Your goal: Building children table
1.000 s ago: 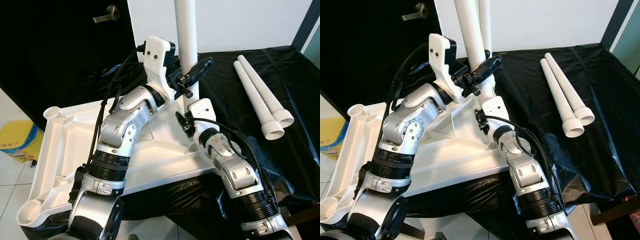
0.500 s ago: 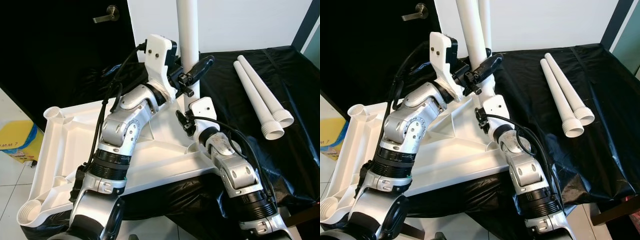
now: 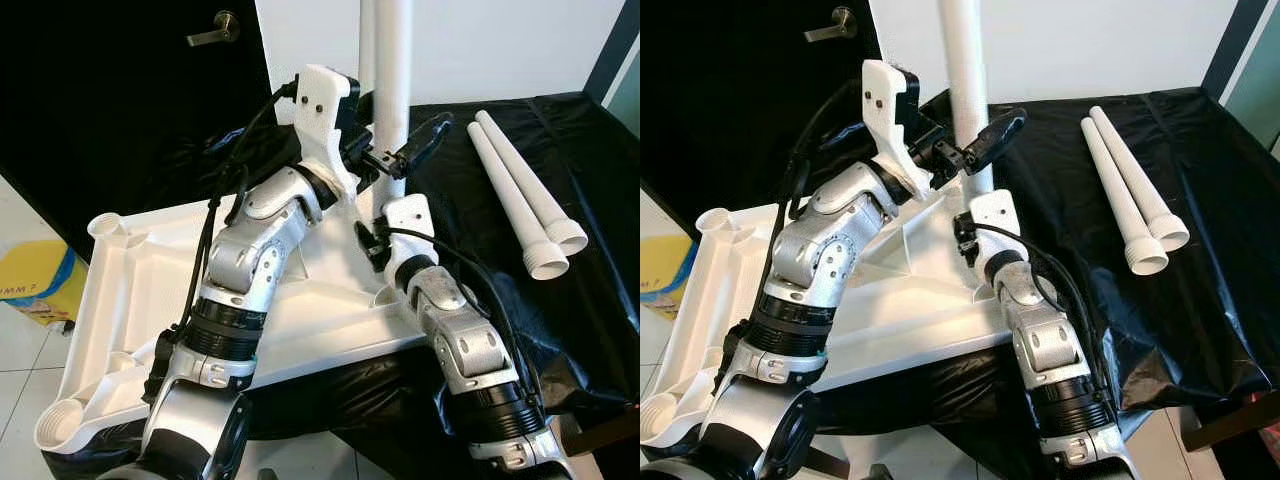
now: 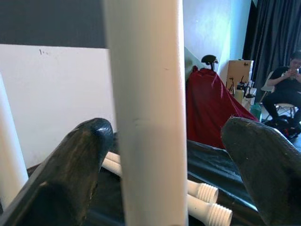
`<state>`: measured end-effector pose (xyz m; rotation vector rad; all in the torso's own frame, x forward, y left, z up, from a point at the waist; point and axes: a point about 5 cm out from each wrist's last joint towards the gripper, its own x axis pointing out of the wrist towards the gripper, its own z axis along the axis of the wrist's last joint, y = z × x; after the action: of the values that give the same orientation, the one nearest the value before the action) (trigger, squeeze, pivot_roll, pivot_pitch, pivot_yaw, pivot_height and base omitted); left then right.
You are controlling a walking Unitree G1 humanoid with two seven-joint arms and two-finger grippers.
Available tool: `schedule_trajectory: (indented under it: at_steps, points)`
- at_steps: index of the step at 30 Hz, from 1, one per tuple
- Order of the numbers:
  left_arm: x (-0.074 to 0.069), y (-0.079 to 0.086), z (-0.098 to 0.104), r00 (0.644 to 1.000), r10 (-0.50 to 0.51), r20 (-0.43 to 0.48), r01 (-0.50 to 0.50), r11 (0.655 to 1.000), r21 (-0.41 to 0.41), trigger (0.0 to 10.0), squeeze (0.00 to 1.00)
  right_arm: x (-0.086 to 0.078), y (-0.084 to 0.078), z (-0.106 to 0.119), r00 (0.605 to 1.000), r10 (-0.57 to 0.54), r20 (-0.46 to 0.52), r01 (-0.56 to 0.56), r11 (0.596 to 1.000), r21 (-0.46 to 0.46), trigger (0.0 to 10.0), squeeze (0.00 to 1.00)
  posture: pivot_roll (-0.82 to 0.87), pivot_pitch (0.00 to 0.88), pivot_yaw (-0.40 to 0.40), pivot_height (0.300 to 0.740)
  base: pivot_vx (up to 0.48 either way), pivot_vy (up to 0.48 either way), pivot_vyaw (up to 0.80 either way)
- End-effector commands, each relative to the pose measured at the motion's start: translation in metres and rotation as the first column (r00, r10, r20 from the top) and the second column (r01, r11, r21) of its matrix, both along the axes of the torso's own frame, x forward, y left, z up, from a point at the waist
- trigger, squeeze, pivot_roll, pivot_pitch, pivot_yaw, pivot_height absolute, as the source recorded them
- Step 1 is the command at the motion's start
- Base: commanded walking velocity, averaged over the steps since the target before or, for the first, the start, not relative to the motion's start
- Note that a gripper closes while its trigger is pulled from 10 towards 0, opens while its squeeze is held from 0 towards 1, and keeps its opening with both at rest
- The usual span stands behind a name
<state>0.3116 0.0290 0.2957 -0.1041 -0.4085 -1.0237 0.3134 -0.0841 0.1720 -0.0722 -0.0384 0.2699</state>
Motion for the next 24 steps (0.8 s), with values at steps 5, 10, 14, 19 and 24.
schedule_trajectory:
  at_steps: [5,10,14,19,24]
  points:
    - [0.003,0.008,0.001,0.996,0.093,-0.002,-0.093,0.994,-0.064,10.0,0.00,0.001,-0.009,0.003,0.995,-0.103,0.009,0.102,0.993,0.054,10.0,0.00,-0.14,0.000,0.057,0.740,0.000,0.000,0.00]
    - [0.005,0.013,0.001,0.992,0.125,-0.020,-0.126,0.987,-0.104,10.0,0.00,0.002,-0.017,0.004,0.987,-0.161,0.015,0.159,0.984,0.079,10.0,0.00,-0.15,0.000,0.060,0.740,0.000,0.000,0.00]
    - [0.005,0.017,-0.008,0.985,0.166,-0.040,-0.169,0.981,-0.095,10.0,0.00,0.000,-0.027,0.005,0.976,-0.212,0.042,0.208,0.974,0.084,10.0,0.00,-0.15,0.008,0.063,0.740,0.000,0.000,0.00]
    - [0.004,0.018,-0.013,0.982,0.181,-0.048,-0.184,0.979,-0.090,10.0,0.00,0.000,-0.031,0.005,0.971,-0.230,0.058,0.225,0.971,0.085,10.0,0.00,-0.16,0.011,0.063,0.740,0.000,0.000,0.00]
    - [0.002,0.021,-0.035,0.977,0.199,-0.074,-0.202,0.979,-0.030,10.0,0.00,-0.005,-0.037,0.009,0.959,-0.256,0.125,0.247,0.965,0.084,10.0,0.00,-0.16,0.019,0.059,0.740,0.000,0.000,0.00]
